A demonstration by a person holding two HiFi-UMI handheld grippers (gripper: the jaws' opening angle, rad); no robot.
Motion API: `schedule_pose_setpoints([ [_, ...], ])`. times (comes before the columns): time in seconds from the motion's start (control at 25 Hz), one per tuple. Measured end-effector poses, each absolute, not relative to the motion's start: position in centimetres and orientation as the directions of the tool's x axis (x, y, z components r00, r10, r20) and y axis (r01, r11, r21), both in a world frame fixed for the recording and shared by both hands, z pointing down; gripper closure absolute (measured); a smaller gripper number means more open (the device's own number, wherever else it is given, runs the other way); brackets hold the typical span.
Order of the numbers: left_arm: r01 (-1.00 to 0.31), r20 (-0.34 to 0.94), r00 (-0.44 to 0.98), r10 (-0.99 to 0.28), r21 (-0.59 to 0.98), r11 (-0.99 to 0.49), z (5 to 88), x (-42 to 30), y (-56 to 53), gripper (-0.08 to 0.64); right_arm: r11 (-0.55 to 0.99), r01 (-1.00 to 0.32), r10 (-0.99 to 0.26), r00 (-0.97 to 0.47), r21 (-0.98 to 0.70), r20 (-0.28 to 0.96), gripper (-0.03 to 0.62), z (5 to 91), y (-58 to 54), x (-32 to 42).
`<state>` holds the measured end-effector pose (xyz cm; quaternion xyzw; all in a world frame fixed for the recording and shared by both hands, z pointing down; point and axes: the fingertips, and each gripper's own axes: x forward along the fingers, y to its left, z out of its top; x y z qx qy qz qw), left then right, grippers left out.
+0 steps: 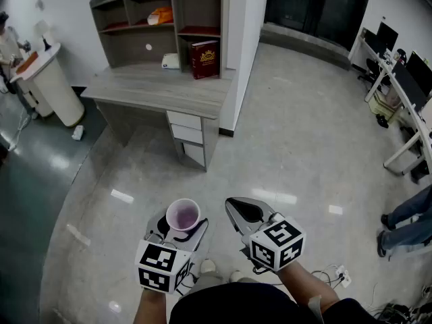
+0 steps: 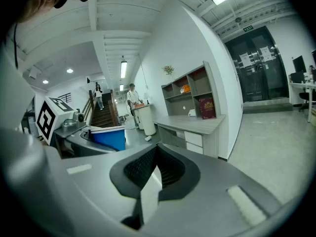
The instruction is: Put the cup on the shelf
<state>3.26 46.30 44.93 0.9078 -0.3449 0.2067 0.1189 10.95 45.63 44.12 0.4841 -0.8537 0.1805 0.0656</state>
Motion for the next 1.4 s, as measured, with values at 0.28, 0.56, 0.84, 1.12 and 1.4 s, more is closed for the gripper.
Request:
schedule_pose_setpoints([
  [0.28,-0.672,0.46,0.679,-0.572,0.077,-0.737,45.0,2.4,45.3,0.262,0.462,-0.854,-0.808,-0.517,-0.239,0.284,0.594,43.9,44.7,10.1],
  [0.56,-0.666,0.468,0.681,-0.563,0.077,-0.742,45.4,0.8,44.1,0.262,0.456,-0.85,-0.809,-0.519,-0.262,0.276,0.594,44.0,43.2,8.5],
  [0.84,-0.659,0.475,0.684,-0.554,0.076,-0.748,45.9,-1.5,42.7,0.262,0.452,-0.849,-0.812,-0.518,-0.272,0.27,0.594,44.4,41.4,5.9],
  [1.12,-0.656,0.481,0.689,-0.542,0.095,-0.749,46.8,-2.8,40.9,0.262,0.451,-0.85,-0.809,-0.519,-0.272,0.277,0.594,44.9,39.9,4.3],
  [1.4,-0.675,0.473,0.68,-0.56,0.106,-0.73,46.7,-3.2,37.5,0.262,0.466,-0.841,-0.794,-0.534,-0.275,0.289,0.594,45.5,36.0,3.8],
])
